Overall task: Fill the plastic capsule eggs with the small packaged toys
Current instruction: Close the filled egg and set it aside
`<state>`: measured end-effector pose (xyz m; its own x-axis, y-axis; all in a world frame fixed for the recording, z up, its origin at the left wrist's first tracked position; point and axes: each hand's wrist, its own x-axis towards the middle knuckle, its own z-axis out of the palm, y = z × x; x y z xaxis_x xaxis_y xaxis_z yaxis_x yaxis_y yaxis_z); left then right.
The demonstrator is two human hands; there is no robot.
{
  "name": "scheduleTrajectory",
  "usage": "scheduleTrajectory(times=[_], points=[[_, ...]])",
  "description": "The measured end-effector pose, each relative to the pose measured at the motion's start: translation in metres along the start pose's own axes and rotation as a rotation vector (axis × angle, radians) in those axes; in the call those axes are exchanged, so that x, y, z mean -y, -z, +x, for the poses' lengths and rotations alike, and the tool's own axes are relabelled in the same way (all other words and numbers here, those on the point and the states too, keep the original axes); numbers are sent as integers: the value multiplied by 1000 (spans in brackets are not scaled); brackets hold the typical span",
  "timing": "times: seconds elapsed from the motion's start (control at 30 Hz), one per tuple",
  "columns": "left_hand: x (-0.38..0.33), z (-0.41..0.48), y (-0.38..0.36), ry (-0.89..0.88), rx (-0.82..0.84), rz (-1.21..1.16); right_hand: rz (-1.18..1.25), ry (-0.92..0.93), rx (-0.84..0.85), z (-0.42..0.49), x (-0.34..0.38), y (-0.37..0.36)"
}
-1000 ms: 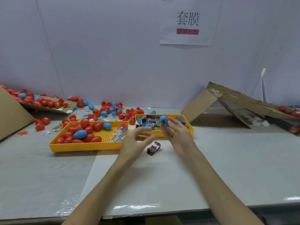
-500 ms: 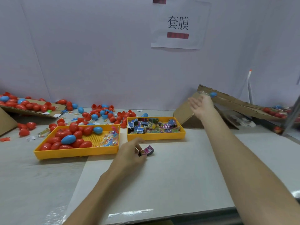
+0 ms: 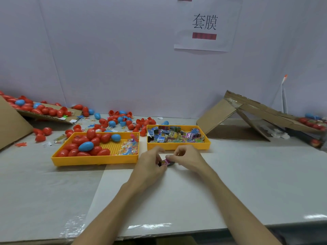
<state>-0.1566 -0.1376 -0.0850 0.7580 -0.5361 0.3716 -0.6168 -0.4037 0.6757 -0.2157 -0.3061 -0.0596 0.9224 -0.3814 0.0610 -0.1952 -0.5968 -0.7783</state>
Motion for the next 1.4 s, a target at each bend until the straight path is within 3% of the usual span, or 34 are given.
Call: scheduleTrajectory(times=[0.57, 0.67, 0.77, 1.0, 1.23, 1.4], points=[[-5, -1, 3, 48, 11, -41, 99, 24, -3, 6, -12, 0], [-4, -1, 2, 46, 8, -37, 113, 52, -115, 8, -17, 3], [-3, -2, 2, 49, 24, -34, 274, 51, -191, 8, -21, 14], [-10, 1, 8, 20, -140, -158, 393, 231, 4, 5, -12, 14], [-13, 3, 10, 5, 0, -212, 470, 312, 103, -1, -4, 6], [-15, 6, 13, 132, 8, -503, 564, 303, 79, -3, -2, 4]])
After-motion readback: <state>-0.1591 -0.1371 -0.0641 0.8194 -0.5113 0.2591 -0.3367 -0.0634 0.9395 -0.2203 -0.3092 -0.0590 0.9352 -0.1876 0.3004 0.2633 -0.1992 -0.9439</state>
